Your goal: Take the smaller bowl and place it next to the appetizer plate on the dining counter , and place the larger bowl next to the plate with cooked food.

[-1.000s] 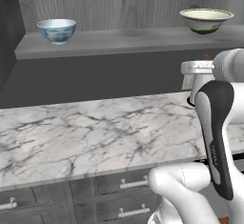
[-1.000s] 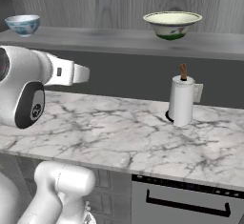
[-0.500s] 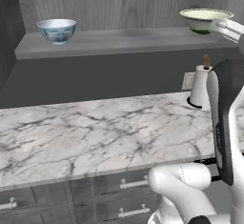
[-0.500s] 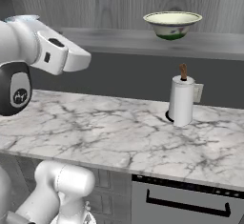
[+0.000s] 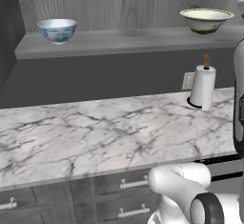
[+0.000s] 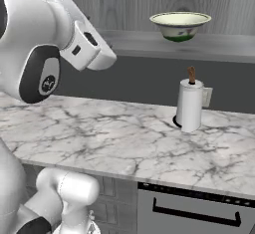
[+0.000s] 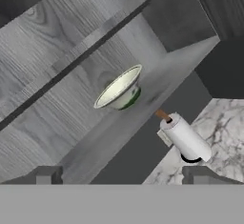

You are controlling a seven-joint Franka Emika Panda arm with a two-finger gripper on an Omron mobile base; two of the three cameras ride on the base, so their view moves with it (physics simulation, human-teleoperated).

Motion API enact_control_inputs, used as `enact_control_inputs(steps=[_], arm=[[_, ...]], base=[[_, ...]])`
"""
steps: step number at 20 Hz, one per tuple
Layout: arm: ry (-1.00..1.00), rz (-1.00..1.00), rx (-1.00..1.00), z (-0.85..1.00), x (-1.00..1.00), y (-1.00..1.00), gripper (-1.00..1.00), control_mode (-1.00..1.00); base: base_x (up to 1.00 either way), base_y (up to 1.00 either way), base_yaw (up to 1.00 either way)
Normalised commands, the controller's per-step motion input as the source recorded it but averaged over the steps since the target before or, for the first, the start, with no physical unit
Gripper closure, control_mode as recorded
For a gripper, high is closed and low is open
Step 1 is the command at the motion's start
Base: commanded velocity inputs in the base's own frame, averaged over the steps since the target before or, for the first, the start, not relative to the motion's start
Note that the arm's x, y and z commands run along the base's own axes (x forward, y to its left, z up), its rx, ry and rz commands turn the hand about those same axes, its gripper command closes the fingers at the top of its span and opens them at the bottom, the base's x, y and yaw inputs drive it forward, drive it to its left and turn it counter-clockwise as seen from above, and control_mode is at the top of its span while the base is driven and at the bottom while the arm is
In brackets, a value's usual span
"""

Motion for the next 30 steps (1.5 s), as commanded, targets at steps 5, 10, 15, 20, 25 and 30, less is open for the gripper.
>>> enact_control_inputs(steps=[5, 10, 15, 20, 25, 30], arm=[[0.20, 0.00, 0.13, 0.00, 0.82, -0.42, -1.00, -1.00], [0.17, 0.00, 0.04, -0.06, 1.00, -0.34, -1.00, -1.00], [0.12, 0.00, 0.04, -0.37, 0.90, -0.41, -1.00, -1.00], [0.00, 0.00, 0.06, -0.32, 0.77, -0.46, -1.00, -1.00], [0.00, 0.00, 0.11, -0.08, 0.66, -0.44, -1.00, -1.00], [0.01, 0.02, 0.06, 0.00, 0.59, -0.19, -1.00, -1.00]], base=[[0.00, 0.00, 0.00], [0.00, 0.00, 0.00], [0.00, 0.00, 0.00], [0.00, 0.00, 0.00], [0.00, 0.00, 0.00], [0.00, 0.00, 0.00]])
